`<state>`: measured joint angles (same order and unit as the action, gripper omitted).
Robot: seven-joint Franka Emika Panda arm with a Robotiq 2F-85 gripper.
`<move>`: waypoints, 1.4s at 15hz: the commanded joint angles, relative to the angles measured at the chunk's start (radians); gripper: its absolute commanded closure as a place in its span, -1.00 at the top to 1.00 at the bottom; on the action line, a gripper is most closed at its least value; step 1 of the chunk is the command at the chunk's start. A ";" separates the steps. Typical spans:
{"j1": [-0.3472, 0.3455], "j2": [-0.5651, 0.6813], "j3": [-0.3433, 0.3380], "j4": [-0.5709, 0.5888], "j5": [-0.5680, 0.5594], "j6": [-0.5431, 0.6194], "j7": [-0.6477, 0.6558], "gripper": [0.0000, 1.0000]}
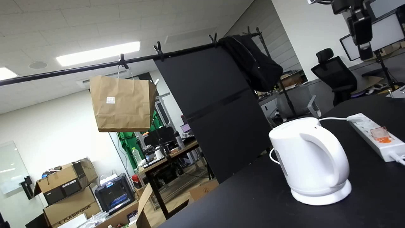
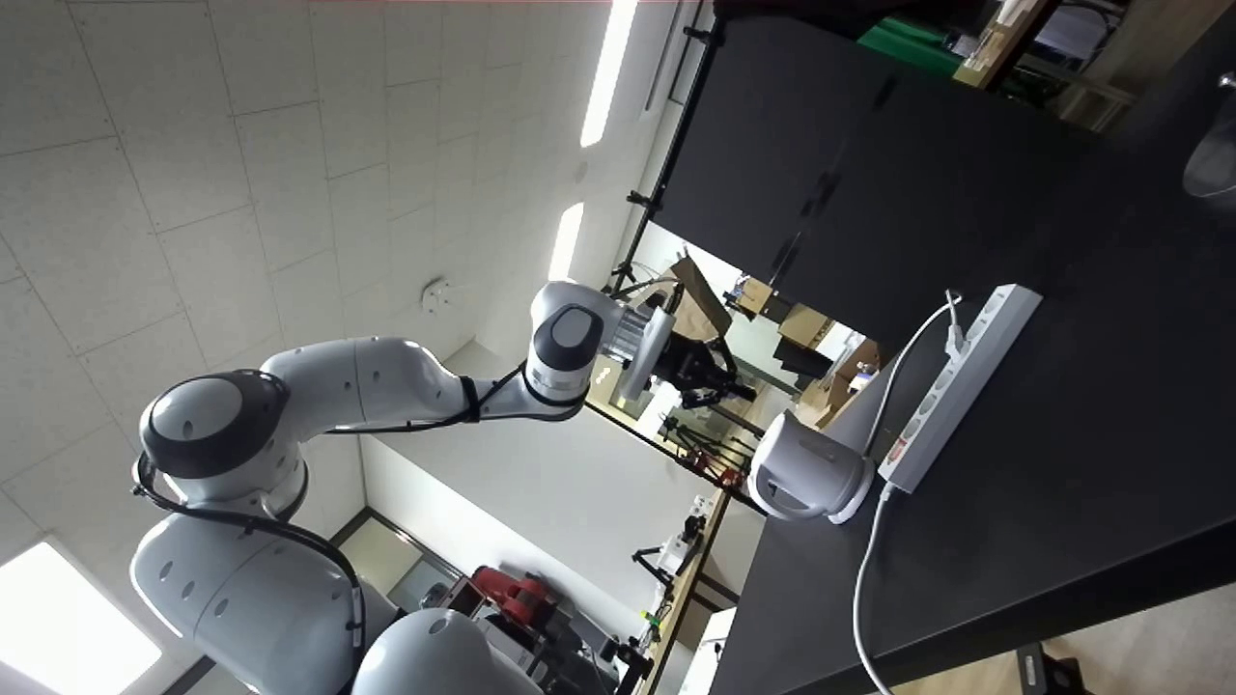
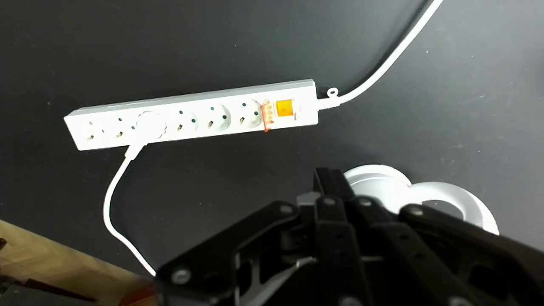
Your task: Switch on the extension cord then turn the kettle on and off
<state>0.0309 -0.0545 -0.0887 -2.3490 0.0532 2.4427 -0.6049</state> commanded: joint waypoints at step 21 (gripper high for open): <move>-0.058 0.561 0.119 0.374 -0.238 -0.060 -0.016 -1.00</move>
<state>0.0076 0.4753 0.0081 -2.0186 -0.1846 2.3882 -0.6254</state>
